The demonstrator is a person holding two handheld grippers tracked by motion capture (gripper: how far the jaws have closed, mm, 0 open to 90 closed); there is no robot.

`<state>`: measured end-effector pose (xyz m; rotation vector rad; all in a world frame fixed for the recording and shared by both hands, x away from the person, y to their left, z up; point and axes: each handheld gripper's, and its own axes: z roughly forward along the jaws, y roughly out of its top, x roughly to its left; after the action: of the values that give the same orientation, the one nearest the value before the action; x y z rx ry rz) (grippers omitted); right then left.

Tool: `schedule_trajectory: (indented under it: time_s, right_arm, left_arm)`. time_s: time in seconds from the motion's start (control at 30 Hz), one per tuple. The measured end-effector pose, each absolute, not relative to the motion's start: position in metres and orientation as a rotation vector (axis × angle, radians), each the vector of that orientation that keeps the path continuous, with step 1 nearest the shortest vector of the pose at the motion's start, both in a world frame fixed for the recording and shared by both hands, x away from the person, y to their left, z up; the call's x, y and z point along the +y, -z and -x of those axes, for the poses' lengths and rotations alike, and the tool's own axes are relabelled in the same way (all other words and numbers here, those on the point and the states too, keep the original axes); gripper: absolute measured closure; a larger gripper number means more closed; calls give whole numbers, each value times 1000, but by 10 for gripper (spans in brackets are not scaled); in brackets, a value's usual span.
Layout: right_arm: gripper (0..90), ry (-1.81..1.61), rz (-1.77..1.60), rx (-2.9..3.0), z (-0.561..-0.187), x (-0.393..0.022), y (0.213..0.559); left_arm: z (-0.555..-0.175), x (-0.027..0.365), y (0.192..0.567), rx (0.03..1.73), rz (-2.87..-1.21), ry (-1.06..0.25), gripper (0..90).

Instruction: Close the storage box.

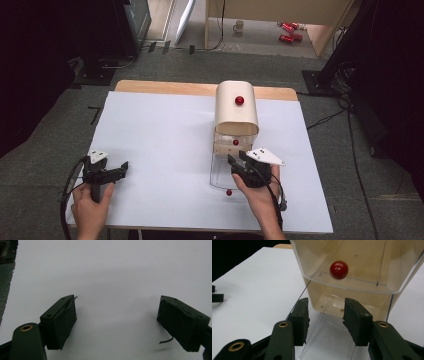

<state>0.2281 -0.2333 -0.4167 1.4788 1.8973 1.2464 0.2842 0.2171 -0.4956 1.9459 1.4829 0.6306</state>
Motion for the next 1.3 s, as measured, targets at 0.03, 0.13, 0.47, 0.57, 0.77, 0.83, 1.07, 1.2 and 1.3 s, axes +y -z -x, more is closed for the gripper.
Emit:
schedule_trajectory:
  time_s: [0.03,0.13,0.47,0.57,0.77,0.83,1.07,1.2,1.3]
  right_arm:
    - [544,-1250,-1481,1900,-224,-233,417]
    - [510,-1261,-1480,1910,-214,-232,419]
    - [460,-1284,-1455,1926,-179,-230,420]
    - [463,-1293,-1454,1932,-174,-229,421]
    - [472,-1306,-1447,1926,-155,-227,431]
    - [473,-1300,-1447,1939,-152,-227,435]
    - [494,-1297,-1465,1951,-140,-228,449]
    - [512,-1280,-1463,1972,-136,-226,458]
    - [530,-1270,-1473,1984,-134,-225,463]
  left_arm:
    - [-284,217,496,1483,-1946,-631,156]
    - [-284,217,496,1483,-1945,-631,156]
    - [-284,217,496,1482,-1947,-633,156]
    - [-284,217,496,1482,-1947,-632,156]
    - [-284,217,496,1482,-1946,-632,156]
    - [-284,217,496,1482,-1948,-632,156]
    - [-284,217,496,1482,-1947,-632,156]
    - [-284,217,496,1482,-1947,-632,156]
    - [-284,217,496,1482,-1947,-633,156]
